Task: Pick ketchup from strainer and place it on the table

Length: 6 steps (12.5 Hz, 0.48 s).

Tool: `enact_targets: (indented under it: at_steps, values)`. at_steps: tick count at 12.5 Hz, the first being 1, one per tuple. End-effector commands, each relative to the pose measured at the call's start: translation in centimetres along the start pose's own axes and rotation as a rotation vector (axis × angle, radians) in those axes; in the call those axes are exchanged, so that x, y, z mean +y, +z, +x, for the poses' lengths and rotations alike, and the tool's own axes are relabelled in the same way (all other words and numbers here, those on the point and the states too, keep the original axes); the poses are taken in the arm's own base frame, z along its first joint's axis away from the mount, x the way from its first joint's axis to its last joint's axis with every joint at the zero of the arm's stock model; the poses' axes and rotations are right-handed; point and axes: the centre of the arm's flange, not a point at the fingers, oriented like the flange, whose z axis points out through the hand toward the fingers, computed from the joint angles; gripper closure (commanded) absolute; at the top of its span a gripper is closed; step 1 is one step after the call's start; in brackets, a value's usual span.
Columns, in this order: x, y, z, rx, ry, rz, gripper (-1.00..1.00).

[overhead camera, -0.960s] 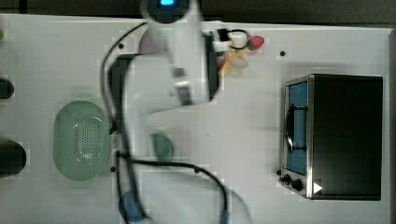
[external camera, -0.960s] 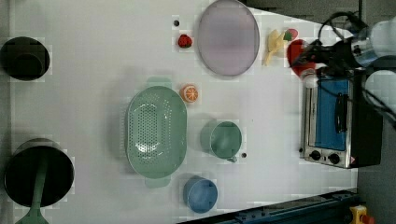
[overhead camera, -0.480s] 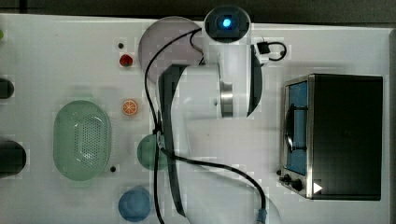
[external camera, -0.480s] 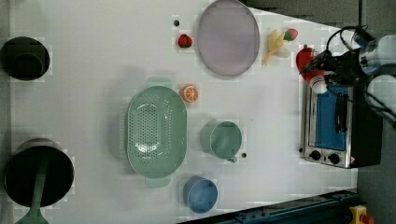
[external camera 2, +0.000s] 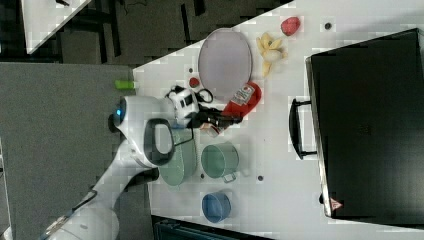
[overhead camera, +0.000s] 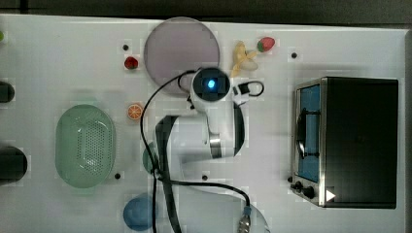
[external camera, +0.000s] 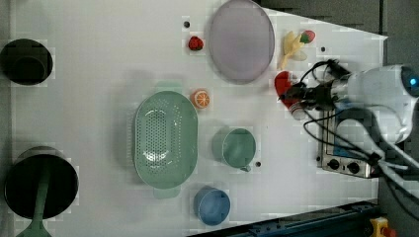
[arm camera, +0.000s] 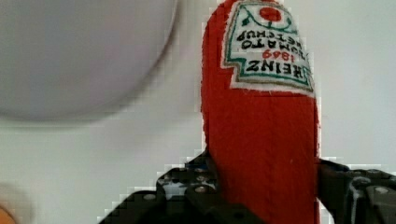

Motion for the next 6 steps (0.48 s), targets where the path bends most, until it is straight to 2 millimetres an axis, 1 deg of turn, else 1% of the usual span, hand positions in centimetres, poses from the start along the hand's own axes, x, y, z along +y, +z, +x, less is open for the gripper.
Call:
enact_targets:
  at_steps: [1, 3, 4, 5, 6]
  values:
    - [2.2, 1.1, -0.8, 0.04, -0.007, 0.022, -0.21]
    - [2.8, 3.0, -2.0, -0.002, -0.003, 0.008, -0.21]
    - [2.8, 3.7, -2.1, -0.007, -0.004, 0.011, -0.21]
    - [2.7, 4.4, -2.2, -0.014, -0.005, 0.015, -0.27]
    - [2.6, 5.1, -2.4, -0.027, -0.006, 0.014, -0.46]
